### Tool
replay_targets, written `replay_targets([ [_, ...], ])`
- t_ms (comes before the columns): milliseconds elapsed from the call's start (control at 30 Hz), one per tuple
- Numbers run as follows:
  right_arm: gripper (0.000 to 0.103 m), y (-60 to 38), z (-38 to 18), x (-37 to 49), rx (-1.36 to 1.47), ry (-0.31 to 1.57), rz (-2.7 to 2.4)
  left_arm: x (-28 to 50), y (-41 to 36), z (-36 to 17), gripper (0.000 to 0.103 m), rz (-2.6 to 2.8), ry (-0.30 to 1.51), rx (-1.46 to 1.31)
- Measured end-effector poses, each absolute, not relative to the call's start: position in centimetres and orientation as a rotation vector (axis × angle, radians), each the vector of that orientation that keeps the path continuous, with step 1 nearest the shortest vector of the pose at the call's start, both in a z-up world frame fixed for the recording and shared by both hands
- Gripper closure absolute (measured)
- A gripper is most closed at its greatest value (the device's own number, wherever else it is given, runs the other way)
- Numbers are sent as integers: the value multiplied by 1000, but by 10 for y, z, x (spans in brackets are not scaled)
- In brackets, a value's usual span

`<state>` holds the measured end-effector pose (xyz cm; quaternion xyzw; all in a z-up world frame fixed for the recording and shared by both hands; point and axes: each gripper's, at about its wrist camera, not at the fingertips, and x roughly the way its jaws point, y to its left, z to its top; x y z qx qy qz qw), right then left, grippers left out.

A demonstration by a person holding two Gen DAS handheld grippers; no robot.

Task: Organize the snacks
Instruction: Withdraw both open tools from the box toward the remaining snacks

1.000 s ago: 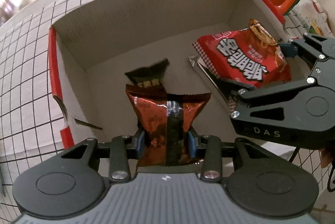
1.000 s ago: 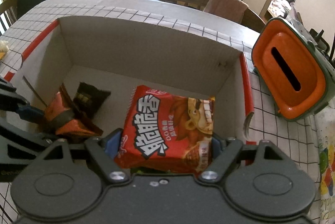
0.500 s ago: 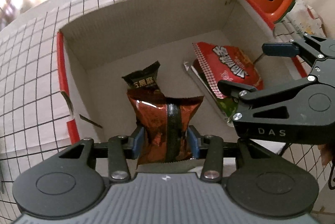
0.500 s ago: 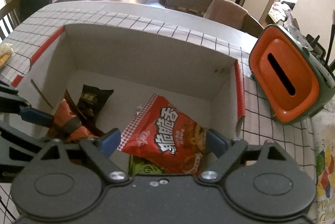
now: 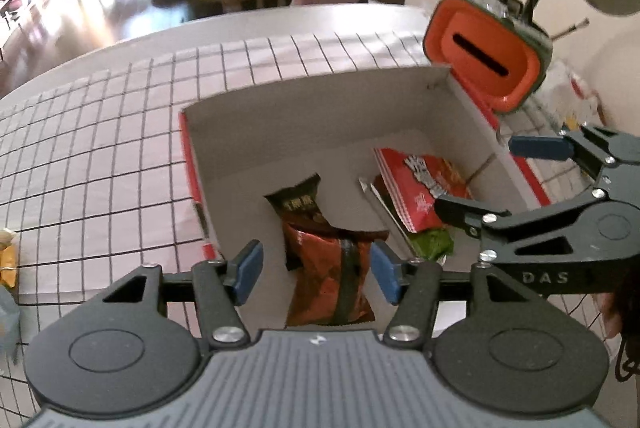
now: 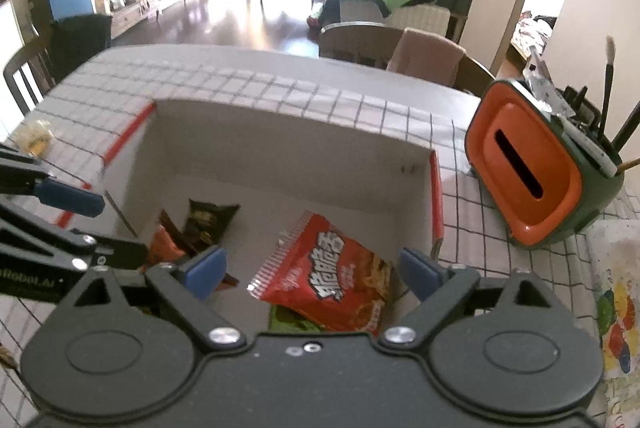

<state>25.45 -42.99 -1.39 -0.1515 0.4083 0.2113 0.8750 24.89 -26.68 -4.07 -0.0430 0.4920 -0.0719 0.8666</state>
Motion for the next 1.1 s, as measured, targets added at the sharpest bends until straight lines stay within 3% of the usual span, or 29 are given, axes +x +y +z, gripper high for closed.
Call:
replay_targets([
  [133, 2, -425, 0, 245, -295, 814, 454, 237, -255, -30, 42, -134, 978, -96],
  [800, 0, -359, 37, 193, -133, 693, 572, 171, -162, -7, 16, -113, 778, -153],
  [1100, 0, -306, 23, 174, -73, 710, 581, 139, -88, -22, 13, -61, 792, -179],
])
